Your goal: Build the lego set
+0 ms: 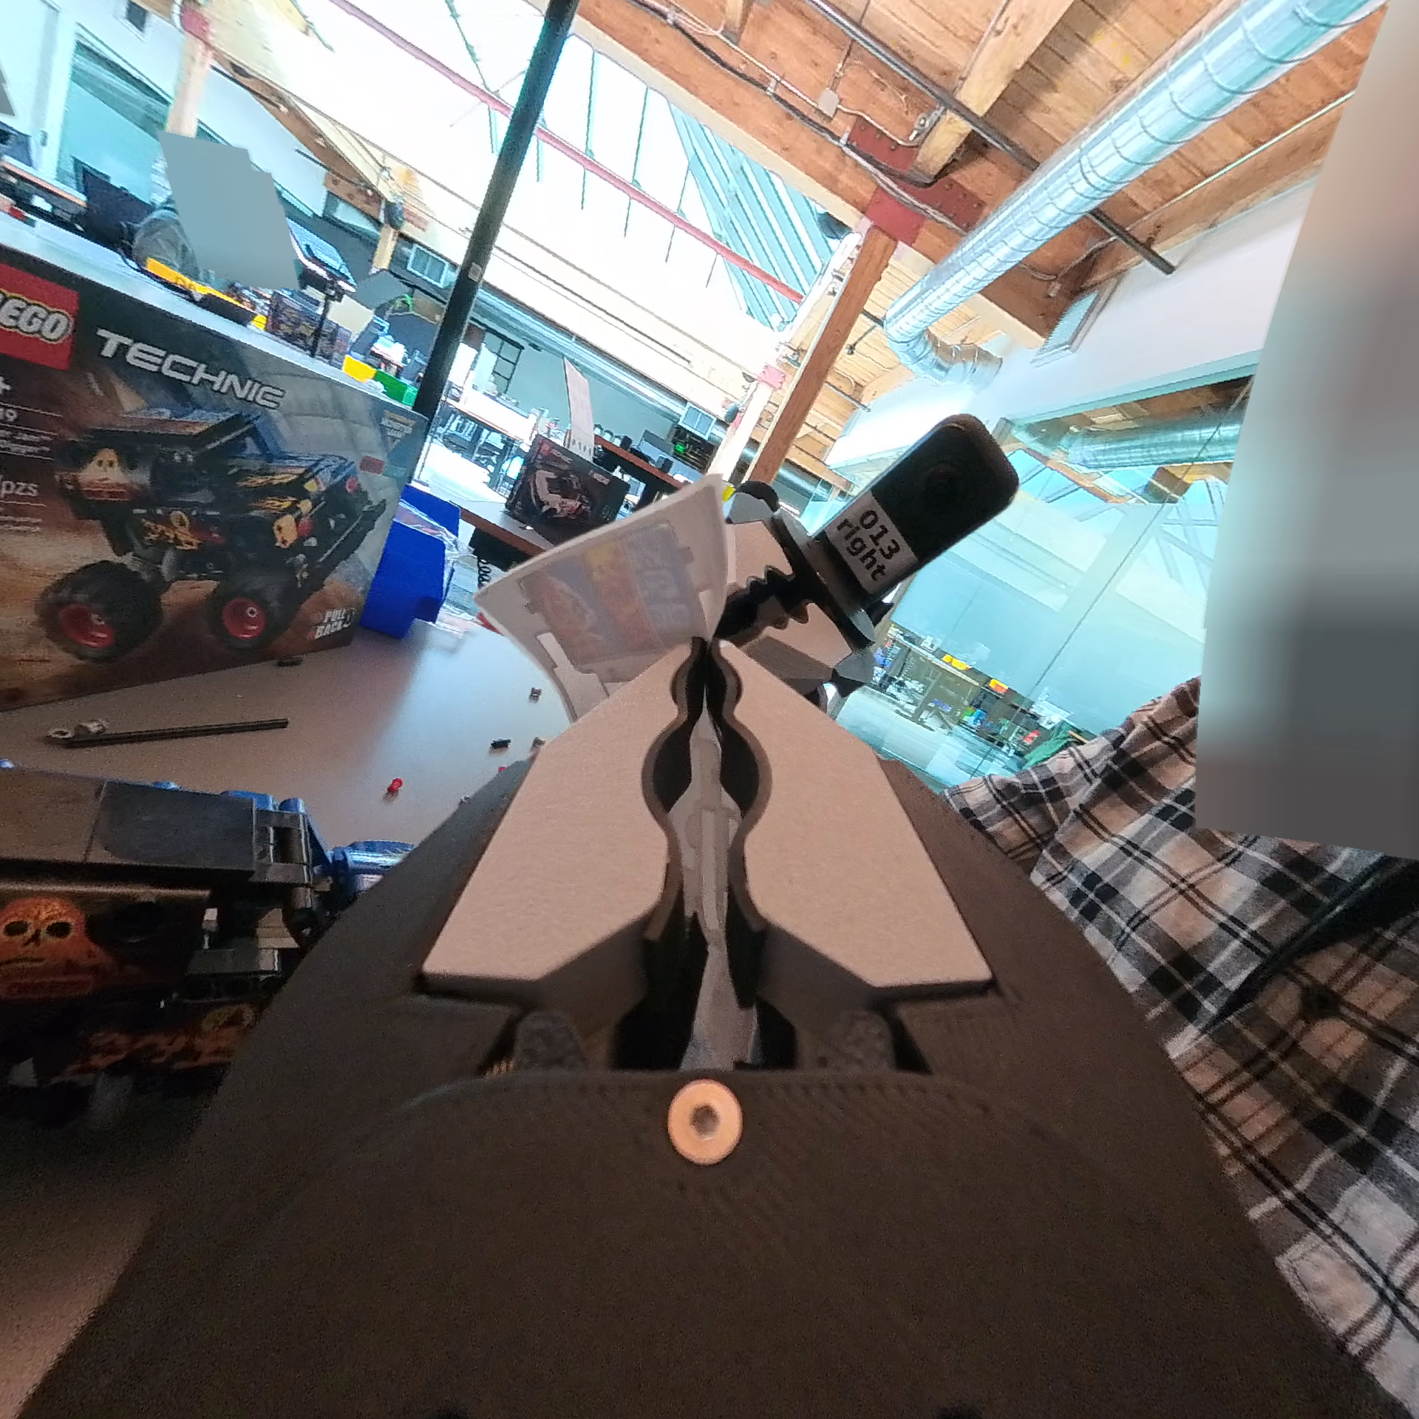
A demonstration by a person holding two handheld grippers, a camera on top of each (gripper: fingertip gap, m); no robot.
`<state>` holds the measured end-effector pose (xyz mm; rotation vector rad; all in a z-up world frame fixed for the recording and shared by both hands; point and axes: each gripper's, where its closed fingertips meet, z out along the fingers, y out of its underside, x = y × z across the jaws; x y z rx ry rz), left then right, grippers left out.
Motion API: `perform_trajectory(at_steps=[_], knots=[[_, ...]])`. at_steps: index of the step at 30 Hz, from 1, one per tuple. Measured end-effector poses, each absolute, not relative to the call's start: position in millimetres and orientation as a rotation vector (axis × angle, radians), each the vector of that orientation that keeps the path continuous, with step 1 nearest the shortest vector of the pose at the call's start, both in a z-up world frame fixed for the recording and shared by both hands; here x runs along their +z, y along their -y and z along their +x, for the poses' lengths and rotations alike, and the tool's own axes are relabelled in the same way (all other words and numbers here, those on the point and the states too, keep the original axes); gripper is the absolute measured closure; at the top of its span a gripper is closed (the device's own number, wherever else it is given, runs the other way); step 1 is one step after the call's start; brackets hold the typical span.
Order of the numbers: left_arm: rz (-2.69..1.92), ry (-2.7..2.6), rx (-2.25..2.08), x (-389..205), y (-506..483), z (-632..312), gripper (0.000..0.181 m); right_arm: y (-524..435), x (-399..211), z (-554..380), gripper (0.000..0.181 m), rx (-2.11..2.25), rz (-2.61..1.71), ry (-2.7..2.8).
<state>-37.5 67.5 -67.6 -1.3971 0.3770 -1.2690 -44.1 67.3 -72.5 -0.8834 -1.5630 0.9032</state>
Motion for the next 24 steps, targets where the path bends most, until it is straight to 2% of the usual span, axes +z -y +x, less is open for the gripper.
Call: perform_trajectory(at_steps=[9, 24], knots=[[-1.391, -0.425, -1.365, -66.0, -57.1, -31.2, 0.181, -55.4, -74.7, -42.1, 0.171, 0.945, -0.838, 1.606], [-1.264, -0.625, -1.477, -50.3, -24.3, -12.7, 0.181, -22.3, -57.3, -21.3, 0.176, 1.543, -0.792, 1.636]])
